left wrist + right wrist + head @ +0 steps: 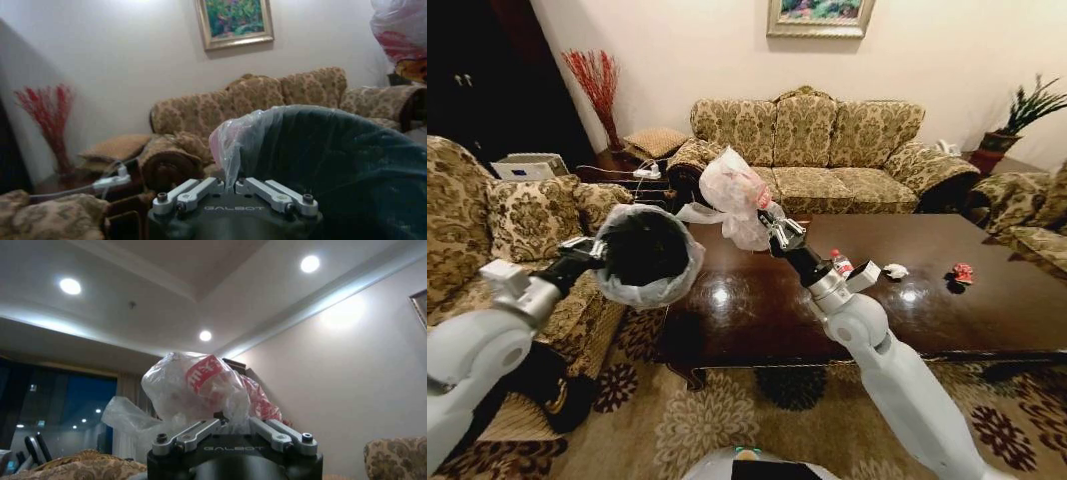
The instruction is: Move to the front of the table and place the trash on the table into the trash bin.
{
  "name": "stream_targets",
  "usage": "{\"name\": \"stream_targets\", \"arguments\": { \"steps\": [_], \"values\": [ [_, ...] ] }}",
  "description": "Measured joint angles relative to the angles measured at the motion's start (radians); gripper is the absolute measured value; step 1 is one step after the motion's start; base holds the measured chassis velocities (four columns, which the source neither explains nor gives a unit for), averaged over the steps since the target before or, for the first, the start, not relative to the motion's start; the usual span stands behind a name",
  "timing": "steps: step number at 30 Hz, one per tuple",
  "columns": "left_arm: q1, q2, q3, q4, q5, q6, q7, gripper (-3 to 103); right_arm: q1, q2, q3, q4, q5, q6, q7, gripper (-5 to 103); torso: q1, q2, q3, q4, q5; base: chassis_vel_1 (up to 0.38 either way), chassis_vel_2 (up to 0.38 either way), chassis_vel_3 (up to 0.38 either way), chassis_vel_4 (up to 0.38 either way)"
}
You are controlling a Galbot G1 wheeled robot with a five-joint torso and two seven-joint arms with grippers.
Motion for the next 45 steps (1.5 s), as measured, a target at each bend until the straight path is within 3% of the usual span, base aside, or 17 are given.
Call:
{"name": "stream_targets", "arguments": {
  "steps": [5, 13, 24, 39, 45],
  "values": [
    [-0.064, 0.042, 0.065, 0.048, -0.088, 0.003, -0.002, 3, 0.0, 0.0, 0.0, 0.0, 0.0, 0.0, 0.0, 0, 0.0, 0.0, 0.0, 0.0001, 0.0003, 0.0, 0.0, 0.0, 0.0],
    [-0.151, 0.036, 0.179, 0.082, -0.104, -0.007, 0.005, 3, 0.0, 0.0, 0.0, 0.0, 0.0, 0.0, 0.0, 0, 0.0, 0.0, 0.0, 0.0, 0.0002, 0.0, 0.0, 0.0, 0.0],
    [-0.145, 0.006, 0.169, 0.108, -0.069, -0.027, 0.022, 3, 0.0, 0.0, 0.0, 0.0, 0.0, 0.0, 0.0, 0, 0.0, 0.0, 0.0, 0.0002, 0.0, 0.0, 0.0, 0.0, 0.0],
    [-0.158, 0.02, 0.152, 0.111, -0.083, -0.031, 0.02, 3, 0.002, 0.0, -0.001, 0.0, 0.001, 0.0, 0.0, 0, 0.0, 0.0, 0.0, 0.0001, 0.0003, 0.0, 0.0, 0.0, 0.0],
    [-0.155, 0.026, 0.149, 0.101, -0.086, -0.031, 0.019, 3, 0.108, 0.003, -0.051, -0.01, 0.05, -0.009, 0.034, 0, 0.0, 0.0, 0.0, 0.0, 0.0003, 0.0, 0.0, 0.0, 0.0]
  ]
}}
